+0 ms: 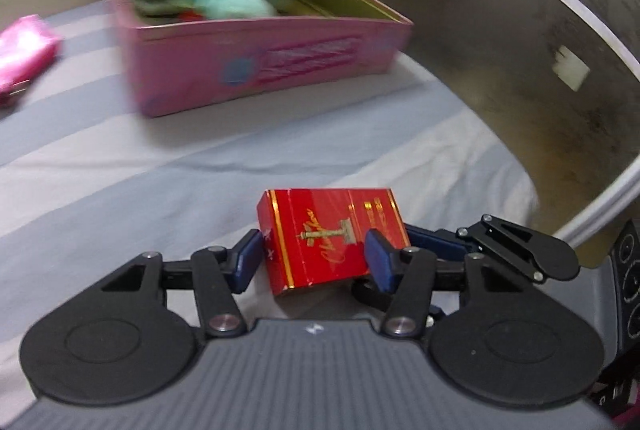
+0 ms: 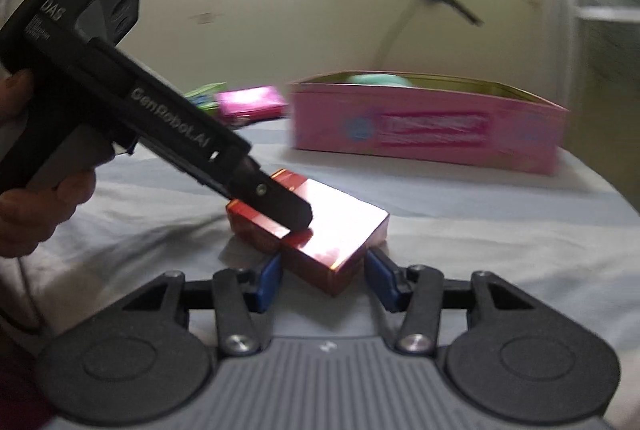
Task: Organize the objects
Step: 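Carry the red box into the pink tin and open the right gripper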
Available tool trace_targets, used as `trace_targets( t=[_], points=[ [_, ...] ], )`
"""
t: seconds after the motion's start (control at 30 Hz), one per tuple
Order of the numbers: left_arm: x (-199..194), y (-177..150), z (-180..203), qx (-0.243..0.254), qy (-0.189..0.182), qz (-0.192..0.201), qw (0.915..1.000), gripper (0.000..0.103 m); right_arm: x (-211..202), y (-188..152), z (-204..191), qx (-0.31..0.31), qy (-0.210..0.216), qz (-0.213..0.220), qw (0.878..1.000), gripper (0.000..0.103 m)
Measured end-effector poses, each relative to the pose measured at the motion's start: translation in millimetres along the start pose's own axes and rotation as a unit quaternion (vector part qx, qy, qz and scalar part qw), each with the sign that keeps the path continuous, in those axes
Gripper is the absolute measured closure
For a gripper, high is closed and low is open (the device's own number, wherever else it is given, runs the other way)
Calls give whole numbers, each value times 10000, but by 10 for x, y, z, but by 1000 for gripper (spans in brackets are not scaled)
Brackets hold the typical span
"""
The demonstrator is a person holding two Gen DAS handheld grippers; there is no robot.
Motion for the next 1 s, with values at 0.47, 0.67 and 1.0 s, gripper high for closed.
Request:
trace_targets(
  t=[0.47, 0.67, 1.0],
  points=[
    [-50, 1031, 578, 520, -60, 871, 9948, 44, -352, 693, 914, 268, -408, 661, 9966, 56],
    [30, 1659, 384, 413, 457, 1169, 9912, 44, 135, 1392, 1180, -77, -463, 640, 9968, 56],
    [387, 1944, 115, -19, 884, 1066, 9904, 43, 851, 1681, 1404, -13, -817, 233, 9964, 54]
  ],
)
Point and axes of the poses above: each gripper's, at about its wrist camera, not at the fingertips, and x roughly the way its jaws point, z to its right, y to its top, the point moved 1 cm from there along x, roughly the way its jaws point, and after that the axes turned 11 degrees about -z, right-handed, at the moved point
